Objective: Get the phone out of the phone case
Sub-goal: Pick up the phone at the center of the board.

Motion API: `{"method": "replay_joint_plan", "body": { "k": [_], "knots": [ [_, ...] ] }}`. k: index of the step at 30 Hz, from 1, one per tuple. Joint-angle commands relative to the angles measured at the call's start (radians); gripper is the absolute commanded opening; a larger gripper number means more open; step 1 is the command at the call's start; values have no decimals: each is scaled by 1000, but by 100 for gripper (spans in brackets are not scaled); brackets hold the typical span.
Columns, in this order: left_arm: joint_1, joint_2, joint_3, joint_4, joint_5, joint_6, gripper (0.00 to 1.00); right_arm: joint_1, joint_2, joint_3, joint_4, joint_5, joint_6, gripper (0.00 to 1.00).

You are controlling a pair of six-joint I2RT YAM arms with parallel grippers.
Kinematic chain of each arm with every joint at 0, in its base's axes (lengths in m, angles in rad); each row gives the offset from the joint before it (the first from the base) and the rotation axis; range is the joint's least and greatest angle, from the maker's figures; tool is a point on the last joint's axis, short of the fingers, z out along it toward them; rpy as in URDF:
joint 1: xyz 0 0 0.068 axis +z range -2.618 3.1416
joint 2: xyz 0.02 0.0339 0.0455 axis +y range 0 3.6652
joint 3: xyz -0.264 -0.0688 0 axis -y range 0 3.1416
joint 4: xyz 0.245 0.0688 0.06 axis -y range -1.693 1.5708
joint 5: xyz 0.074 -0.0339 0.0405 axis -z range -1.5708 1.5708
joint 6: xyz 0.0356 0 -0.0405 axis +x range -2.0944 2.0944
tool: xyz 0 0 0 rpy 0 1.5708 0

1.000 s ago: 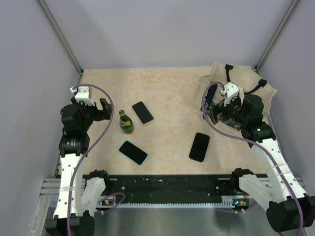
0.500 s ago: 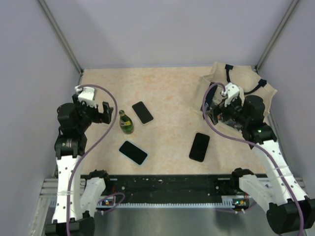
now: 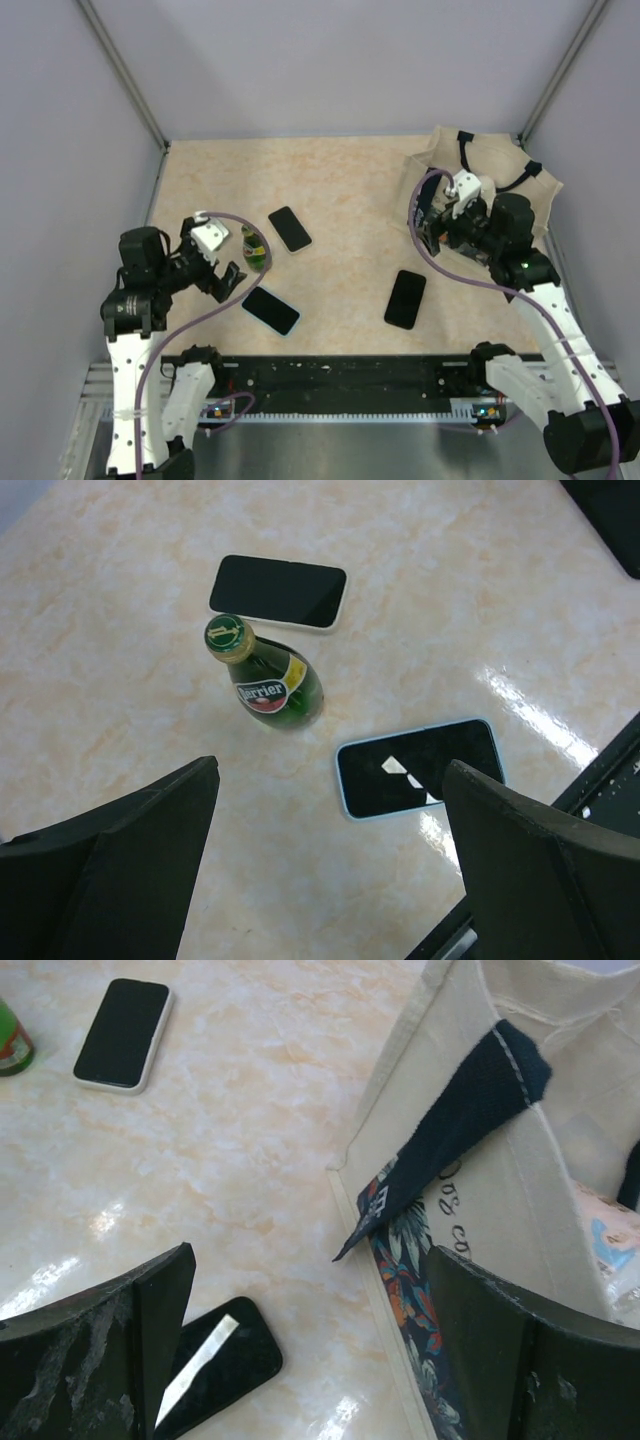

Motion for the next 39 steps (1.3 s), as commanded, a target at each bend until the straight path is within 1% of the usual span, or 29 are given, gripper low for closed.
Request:
{"method": "replay_joint_plan", "body": {
  "k": [1, 5, 10, 12, 15, 18, 20, 23, 25, 31, 39],
  "knots": [
    [5, -7, -10, -99, 93, 158, 99, 55, 23, 19, -11, -13, -13, 99],
    [3, 5, -46, -183, 145, 335, 99, 67, 30, 1, 12, -2, -16, 99],
    [-20, 44, -52, -326, 225, 612, 99, 67, 52, -8, 18, -14, -12, 99],
    [-35, 65, -47, -348, 232, 675, 99, 69, 55, -11, 18, -19, -10, 99],
    [-61, 97, -53, -343, 206, 732, 99, 69, 55, -16, 18, -14, -15, 99],
    [-99, 120, -66, -320, 180, 749, 99, 69, 64, -20, 19, -13, -16, 99],
    [-179, 142, -76, -277, 136, 711, 99, 69, 72, -20, 19, -13, -16, 99],
    [-314, 176, -102, -187, 18, 614, 99, 67, 87, -19, 19, -13, -16, 99],
    [-360, 202, -113, -155, -18, 590, 98, 69, 96, -17, 19, -11, -16, 99],
    [-469, 301, -155, -61, -172, 611, 99, 69, 101, -23, 22, -2, -22, 99],
    [-650, 450, -222, 72, -384, 674, 99, 69, 116, -25, 19, 9, -27, 99]
  ]
}}
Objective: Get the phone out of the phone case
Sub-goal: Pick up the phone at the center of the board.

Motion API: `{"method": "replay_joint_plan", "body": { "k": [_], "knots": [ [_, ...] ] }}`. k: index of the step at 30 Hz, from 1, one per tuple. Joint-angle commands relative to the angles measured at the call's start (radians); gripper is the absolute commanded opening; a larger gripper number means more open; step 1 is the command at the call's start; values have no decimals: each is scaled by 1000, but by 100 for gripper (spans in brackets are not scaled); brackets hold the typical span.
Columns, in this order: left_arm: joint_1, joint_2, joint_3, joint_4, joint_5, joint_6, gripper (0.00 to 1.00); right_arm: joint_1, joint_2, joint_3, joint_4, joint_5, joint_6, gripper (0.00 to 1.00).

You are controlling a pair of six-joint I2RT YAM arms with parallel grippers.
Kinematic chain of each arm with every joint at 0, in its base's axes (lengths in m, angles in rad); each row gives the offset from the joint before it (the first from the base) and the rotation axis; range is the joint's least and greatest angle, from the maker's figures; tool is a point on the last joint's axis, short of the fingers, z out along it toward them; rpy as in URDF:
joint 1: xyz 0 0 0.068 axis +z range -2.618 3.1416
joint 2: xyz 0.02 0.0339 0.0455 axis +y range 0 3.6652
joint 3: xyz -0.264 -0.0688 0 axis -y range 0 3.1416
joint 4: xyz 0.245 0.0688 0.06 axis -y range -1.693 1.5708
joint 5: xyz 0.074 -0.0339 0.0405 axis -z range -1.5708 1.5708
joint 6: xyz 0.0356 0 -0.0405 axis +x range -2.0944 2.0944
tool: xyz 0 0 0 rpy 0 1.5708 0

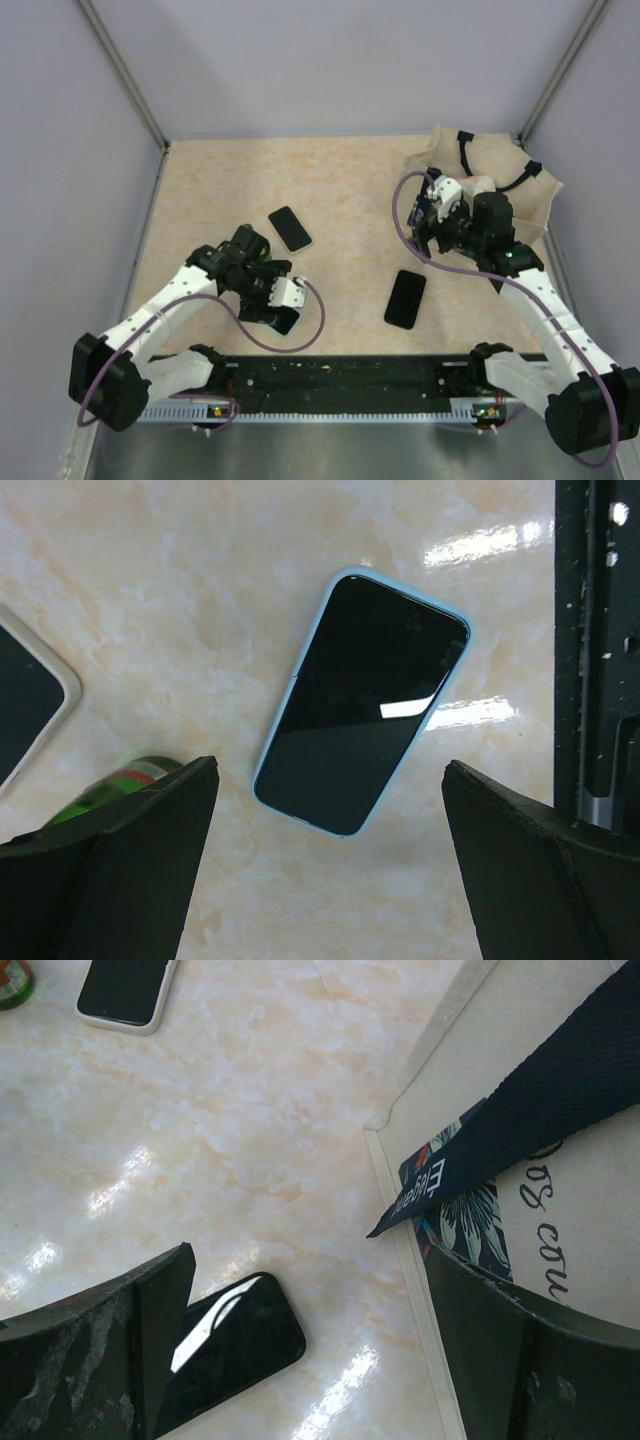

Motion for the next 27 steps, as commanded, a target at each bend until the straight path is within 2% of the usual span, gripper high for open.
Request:
{"method": "replay_joint_plan", "body": {
  "k": [1, 2, 3, 4, 14, 27],
  "knots": [
    [-77, 66, -39, 118, -148, 59, 99, 9, 5, -1, 28, 6, -11, 99],
    [-91, 81, -45, 134, -162, 68, 99, 9, 4, -2, 27, 8, -14, 99],
    [-102, 97, -51, 147, -171, 77, 99, 9, -118, -4, 28, 9, -16, 99],
    [-110, 114, -54, 154, -178, 85, 99, 9, 1, -5, 27, 9, -16, 99],
    [-137, 213, -82, 185, -229, 134, 99, 9, -2, -8, 25, 5, -17, 99],
    [-139, 218, -143, 225, -229, 158, 99, 9, -4, -8, 25, 0, -16, 99]
  ]
}}
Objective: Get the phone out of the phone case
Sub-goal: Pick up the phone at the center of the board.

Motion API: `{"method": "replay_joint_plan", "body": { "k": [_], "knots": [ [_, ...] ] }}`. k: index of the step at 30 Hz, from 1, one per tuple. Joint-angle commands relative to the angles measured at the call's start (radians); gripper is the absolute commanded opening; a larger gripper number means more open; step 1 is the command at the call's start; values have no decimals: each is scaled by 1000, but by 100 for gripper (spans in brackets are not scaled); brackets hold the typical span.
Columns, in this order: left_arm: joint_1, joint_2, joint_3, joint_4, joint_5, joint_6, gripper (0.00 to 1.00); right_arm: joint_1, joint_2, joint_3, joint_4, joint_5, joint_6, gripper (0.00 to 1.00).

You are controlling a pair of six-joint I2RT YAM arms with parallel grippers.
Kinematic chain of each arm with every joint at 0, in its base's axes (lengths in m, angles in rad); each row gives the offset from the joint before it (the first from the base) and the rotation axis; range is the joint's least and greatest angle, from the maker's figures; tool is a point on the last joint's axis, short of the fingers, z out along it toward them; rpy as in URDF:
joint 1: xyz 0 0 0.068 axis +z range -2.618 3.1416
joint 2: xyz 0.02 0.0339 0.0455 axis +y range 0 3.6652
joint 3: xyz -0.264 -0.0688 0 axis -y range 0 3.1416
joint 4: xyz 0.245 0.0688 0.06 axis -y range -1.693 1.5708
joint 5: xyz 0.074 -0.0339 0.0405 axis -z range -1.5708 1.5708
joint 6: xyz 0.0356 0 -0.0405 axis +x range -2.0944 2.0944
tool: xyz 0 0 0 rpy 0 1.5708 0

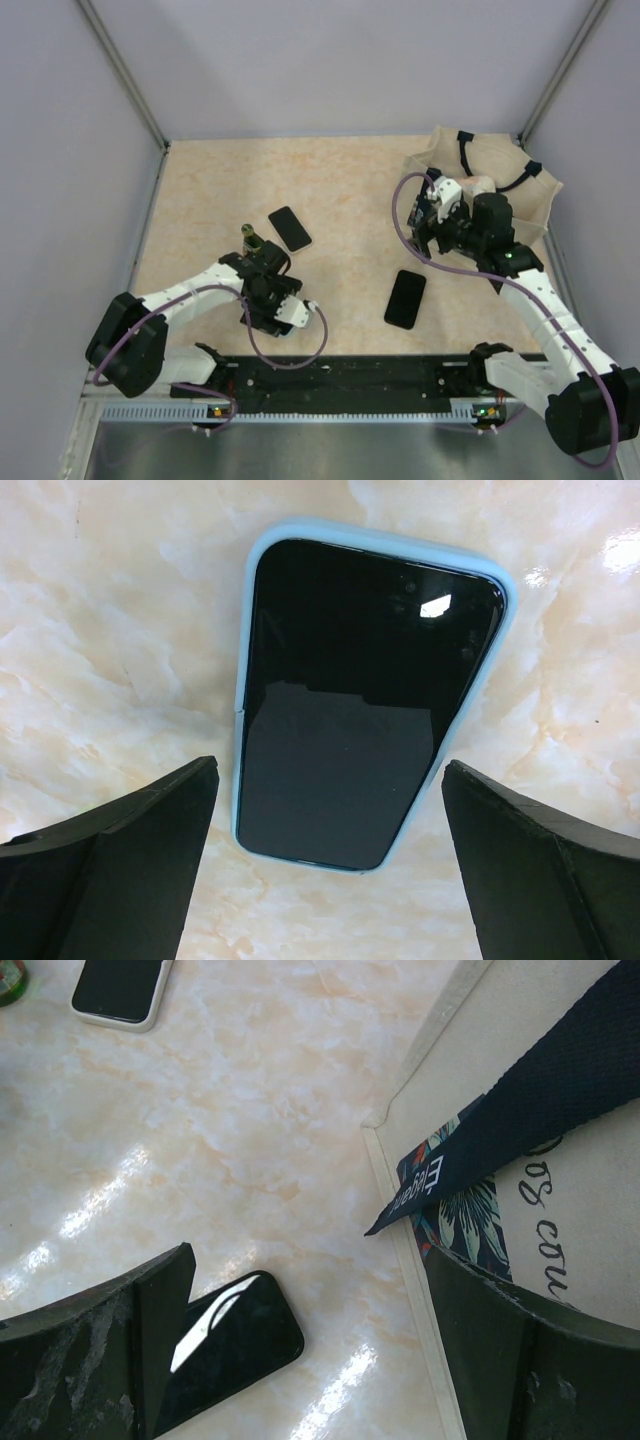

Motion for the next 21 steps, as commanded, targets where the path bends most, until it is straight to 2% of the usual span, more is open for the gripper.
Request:
{"method": "replay_joint_plan", "body": {
  "k": [1, 13, 21],
  "knots": [
    [-4, -4, -24, 55, 4, 32, 99, 7, -6, -1, 22, -10, -13, 99],
    [-4, 42, -46, 86, -16, 70, 99, 8, -1, -2, 22, -13, -15, 99],
    [-6, 96, -8, 28, -19, 93, 99, 8, 0, -2, 20, -13, -16, 99]
  ]
}}
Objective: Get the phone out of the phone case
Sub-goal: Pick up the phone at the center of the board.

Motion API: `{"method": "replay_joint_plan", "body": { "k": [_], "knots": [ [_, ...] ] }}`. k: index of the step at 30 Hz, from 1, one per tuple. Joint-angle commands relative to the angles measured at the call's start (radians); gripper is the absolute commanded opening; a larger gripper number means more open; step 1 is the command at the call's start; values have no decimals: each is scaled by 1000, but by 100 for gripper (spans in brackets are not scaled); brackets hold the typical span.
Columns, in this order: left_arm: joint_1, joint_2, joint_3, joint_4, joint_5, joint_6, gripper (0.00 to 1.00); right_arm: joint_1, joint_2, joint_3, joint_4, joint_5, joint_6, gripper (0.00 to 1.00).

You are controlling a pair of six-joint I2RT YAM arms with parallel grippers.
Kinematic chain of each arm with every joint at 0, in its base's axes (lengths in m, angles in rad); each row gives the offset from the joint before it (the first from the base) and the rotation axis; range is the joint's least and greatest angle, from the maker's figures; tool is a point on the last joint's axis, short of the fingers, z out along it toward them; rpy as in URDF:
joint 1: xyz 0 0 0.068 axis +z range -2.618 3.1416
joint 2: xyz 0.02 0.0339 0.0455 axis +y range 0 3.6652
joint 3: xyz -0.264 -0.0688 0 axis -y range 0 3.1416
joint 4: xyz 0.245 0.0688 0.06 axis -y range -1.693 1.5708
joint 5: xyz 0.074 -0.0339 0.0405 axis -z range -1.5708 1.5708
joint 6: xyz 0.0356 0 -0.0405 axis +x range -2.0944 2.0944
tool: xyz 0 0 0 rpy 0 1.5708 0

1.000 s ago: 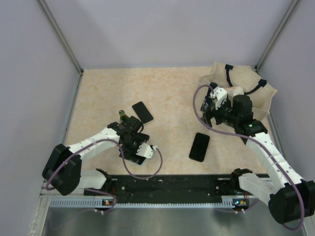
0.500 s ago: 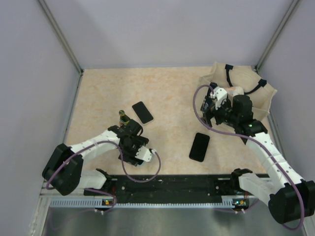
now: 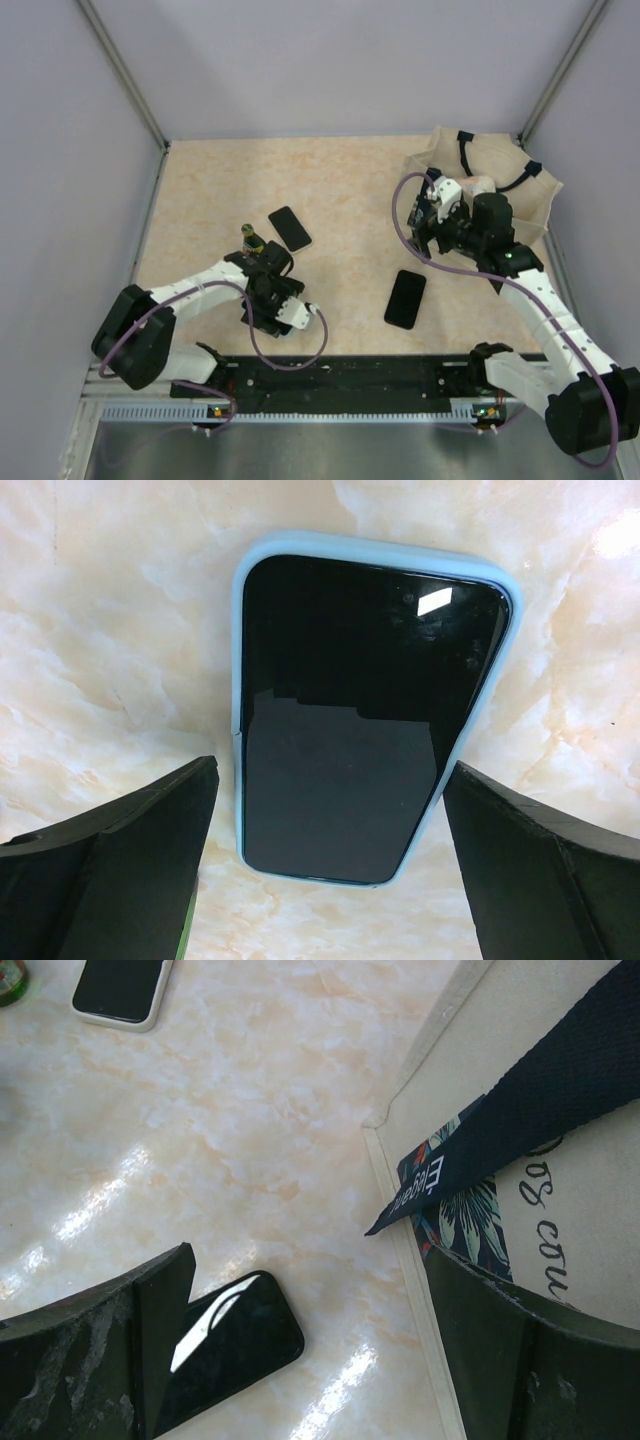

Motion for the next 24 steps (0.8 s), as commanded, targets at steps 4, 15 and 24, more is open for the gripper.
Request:
{"method": "replay_joint_plan", "body": {
  "k": [4, 15, 24],
  "knots": [
    [-3, 91, 25, -33, -23, 42, 98, 8, -1, 0, 21, -13, -16, 99],
    [-3, 56, -22, 9, -28, -7, 65, 8, -8, -2, 19, -19, -16, 99],
    [-3, -39, -27, 55, -26, -102, 13, 8, 0, 1, 18, -22, -13, 99]
  ]
}}
